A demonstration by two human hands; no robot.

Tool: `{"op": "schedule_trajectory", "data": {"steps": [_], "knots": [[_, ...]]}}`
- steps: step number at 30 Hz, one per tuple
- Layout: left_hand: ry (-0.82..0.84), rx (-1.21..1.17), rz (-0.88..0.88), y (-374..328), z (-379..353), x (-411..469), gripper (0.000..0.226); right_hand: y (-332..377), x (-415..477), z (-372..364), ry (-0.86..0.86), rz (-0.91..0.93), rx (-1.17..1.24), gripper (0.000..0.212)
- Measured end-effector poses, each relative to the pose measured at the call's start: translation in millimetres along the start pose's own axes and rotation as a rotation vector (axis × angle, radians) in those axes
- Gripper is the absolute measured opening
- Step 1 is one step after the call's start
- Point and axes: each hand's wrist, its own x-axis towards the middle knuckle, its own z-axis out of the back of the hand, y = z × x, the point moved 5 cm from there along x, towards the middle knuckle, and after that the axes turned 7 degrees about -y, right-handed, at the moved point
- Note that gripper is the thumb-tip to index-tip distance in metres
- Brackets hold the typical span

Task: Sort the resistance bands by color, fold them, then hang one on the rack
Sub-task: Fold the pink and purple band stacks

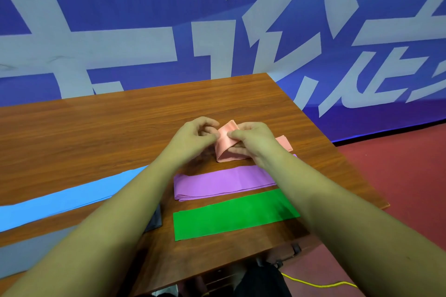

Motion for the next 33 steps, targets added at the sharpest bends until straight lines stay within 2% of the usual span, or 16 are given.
{"op": "schedule_trajectory", "data": {"steps": [3, 5, 9, 13, 18, 22, 27, 30, 33], "knots": [[0.070, 0.231, -0.140, 11.3, -3.7, 4.3, 0.073, 8.2, 1.1, 3.0, -0.016, -0.026, 0.031, 0.005], [0.169, 0.213, -0.146, 17.4, -13.4, 3.5, 0.088, 16.2, 0.7, 4.0, -0.004, -0.027, 0.059, 0.005], [0.152, 0.169, -0.141, 19.0, -28.5, 6.2, 0.066, 29.1, 0.9, 7.1, 0.026, -0.039, 0.150, 0.012], [0.173, 0.137, -0.122, 19.4, -34.2, 10.2, 0.044, 35.9, 3.3, 19.9, 0.001, -0.040, 0.196, 0.010], [0.183, -0.012, -0.048, 23.8, -32.7, 11.8, 0.051, 34.2, 6.2, 32.7, -0.025, -0.063, 0.242, 0.024], [0.195, 0.082, -0.036, 22.8, -26.1, 10.0, 0.048, 30.3, 10.2, 39.2, -0.072, -0.083, 0.212, 0.024], [0.178, 0.448, -0.156, 35.0, -17.2, 14.6, 0.067, 21.3, 17.0, 43.5, -0.098, -0.103, 0.098, 0.021], [0.115, 0.580, -0.206, 36.3, -16.5, 17.8, 0.054, 14.6, 22.2, 46.2, -0.128, -0.107, 0.000, 0.020], [0.081, 0.586, -0.222, 35.9, -17.7, 20.5, 0.046, 10.1, 26.6, 50.9, -0.172, -0.098, -0.136, 0.012]]}}
